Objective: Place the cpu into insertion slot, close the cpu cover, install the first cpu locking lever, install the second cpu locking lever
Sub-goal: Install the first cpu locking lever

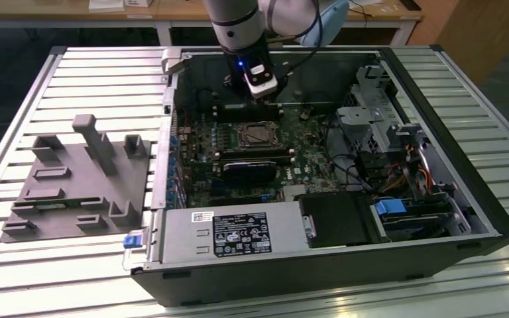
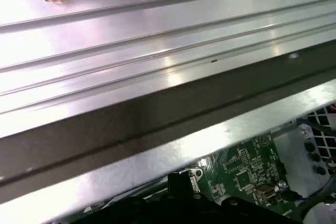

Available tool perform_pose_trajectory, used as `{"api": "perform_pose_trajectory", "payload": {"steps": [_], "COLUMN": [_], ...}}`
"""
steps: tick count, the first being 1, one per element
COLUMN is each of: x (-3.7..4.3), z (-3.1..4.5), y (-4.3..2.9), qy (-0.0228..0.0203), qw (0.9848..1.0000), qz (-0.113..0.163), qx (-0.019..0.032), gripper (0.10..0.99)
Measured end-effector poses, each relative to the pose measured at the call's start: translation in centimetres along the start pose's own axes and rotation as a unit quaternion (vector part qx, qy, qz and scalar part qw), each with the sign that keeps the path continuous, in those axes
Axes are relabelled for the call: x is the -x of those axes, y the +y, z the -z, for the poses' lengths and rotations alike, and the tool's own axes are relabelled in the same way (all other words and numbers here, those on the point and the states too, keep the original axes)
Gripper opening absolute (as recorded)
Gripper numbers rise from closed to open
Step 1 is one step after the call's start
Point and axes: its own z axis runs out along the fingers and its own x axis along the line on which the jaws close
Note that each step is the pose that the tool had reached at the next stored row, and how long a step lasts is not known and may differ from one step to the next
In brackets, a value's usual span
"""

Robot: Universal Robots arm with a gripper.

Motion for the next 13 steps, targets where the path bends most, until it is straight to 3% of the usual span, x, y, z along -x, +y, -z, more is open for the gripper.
{"api": "perform_pose_trajectory", "payload": {"steps": [3, 9, 11, 13], "x": [0.12, 0.14, 0.21, 0.32], "z": [0.43, 0.45, 0.41, 0.34], "y": [0.07, 0.08, 0.1, 0.13], "qy": [0.0, 0.0011, 0.0093, 0.0209], "qw": [1.0, 1.0, 1.0, 0.9998], "qz": [0.0, 0.0, 0.0, -0.001], "qx": [0.0, -0.0004, -0.0034, -0.0076], "gripper": [0.102, 0.102, 0.102, 0.102]}}
